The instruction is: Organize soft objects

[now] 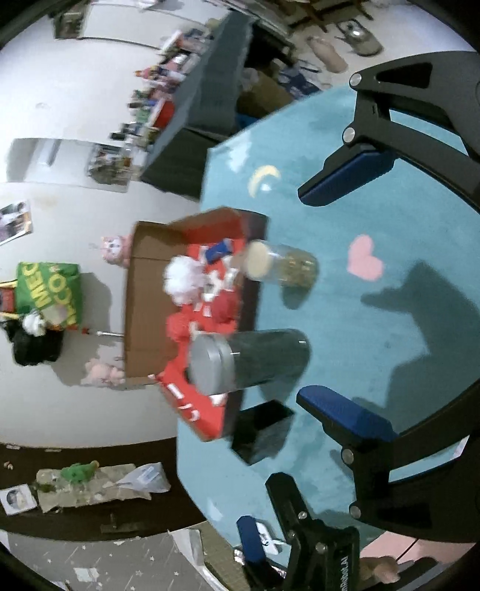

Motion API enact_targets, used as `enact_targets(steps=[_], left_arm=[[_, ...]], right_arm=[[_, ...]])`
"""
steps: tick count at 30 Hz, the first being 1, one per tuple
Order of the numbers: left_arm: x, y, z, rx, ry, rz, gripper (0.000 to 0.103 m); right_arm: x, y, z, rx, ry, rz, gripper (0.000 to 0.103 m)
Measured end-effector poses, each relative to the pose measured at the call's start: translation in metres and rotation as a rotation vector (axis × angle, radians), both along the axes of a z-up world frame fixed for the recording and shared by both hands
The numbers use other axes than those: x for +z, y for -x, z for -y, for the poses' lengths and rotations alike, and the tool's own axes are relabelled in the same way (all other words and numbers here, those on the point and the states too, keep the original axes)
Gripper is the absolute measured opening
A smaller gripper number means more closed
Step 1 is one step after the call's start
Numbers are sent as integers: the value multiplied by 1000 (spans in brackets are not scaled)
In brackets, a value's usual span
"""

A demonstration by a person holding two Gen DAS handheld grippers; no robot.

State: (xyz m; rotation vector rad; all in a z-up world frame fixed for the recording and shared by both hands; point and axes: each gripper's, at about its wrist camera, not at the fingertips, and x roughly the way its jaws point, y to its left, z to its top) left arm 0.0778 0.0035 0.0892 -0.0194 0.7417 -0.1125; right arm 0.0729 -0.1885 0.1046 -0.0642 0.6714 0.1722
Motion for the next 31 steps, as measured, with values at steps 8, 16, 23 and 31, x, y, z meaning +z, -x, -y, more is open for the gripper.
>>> enact_targets(steps=[8,16,23,31], left_arm=[[-48,-10,0,34,-2,-106,103],[-73,-13,8,61,-81,-154,103],[-73,-10,9,83,-89,-132,103],[-73,-10,10,85,-88,-128,103]], right_arm=[[-57,-14,5,-30,1,-123,99],[-86,-22,12,-67,14,-189,99],[-92,-26,17,-95,5,-207,99],[-93,-26,16,-104,5,-201,100]])
